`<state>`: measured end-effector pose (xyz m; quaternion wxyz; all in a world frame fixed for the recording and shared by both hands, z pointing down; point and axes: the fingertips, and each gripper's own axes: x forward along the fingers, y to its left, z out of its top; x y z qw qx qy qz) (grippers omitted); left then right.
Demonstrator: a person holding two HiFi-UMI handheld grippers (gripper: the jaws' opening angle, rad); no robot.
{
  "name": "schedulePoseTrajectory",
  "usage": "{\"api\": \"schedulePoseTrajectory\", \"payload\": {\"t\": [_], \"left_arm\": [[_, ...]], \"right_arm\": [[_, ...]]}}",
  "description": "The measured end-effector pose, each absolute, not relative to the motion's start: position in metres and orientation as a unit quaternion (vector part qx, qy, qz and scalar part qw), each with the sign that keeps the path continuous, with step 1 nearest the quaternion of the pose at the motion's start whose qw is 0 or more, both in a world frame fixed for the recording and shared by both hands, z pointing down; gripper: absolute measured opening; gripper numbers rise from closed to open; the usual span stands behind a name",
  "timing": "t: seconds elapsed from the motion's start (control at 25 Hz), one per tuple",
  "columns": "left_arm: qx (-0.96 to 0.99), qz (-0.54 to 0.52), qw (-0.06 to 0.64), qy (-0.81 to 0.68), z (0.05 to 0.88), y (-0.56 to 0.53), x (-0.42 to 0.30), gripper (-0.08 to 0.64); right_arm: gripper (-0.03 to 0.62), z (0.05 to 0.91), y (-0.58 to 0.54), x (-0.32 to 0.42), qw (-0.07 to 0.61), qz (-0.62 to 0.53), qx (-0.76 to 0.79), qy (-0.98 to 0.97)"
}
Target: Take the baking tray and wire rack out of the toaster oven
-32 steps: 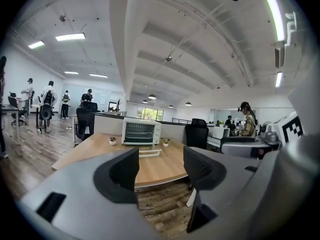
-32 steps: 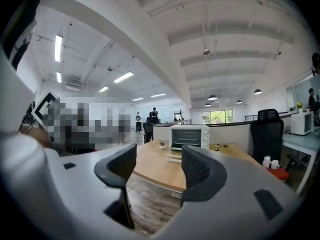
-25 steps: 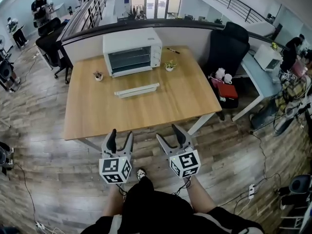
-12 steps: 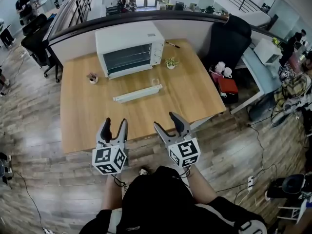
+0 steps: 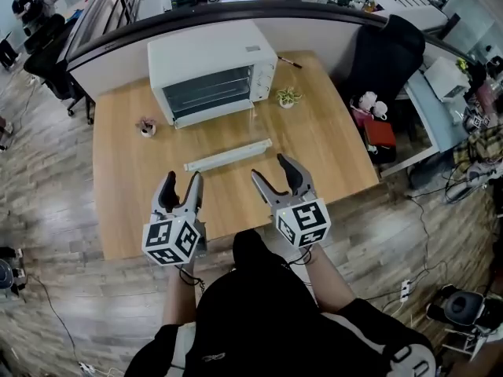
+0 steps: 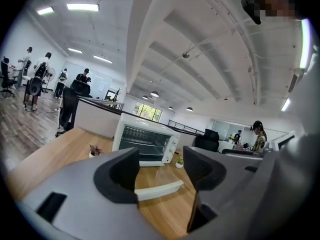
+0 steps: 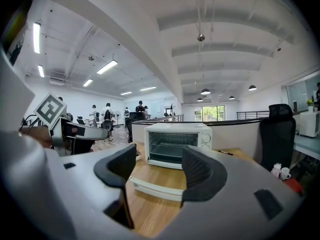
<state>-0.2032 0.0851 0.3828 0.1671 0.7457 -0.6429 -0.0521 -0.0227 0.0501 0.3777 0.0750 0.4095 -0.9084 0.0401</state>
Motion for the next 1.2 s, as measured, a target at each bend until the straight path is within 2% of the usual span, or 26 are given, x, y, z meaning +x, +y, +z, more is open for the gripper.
{"api": "schedulePoseTrajectory", "payload": {"t": [0.32,0.64,0.88,1.2], "left_arm": [[0.737,-0.046,0.194,-0.646,0.403,-0.009,-0.215,0.261],[0.716,-0.040,0.268,-0.644,0.449,-0.084,-0.229,0.261],[0.699,-0.037,0.302,-0.648,0.484,-0.130,-0.238,0.261],[0.668,-0.091,0.346,-0.653,0.514,-0.181,-0.256,0.261]], "right_arm": [[0.296,0.399,-0.050,-0.050,0.100,0.056,0.383,-0.917],[0.296,0.446,-0.130,-0.077,0.118,0.131,0.362,-0.915],[0.291,0.479,-0.176,-0.094,0.111,0.193,0.353,-0.909],[0.268,0.513,-0.229,-0.110,0.082,0.265,0.346,-0.896]]}}
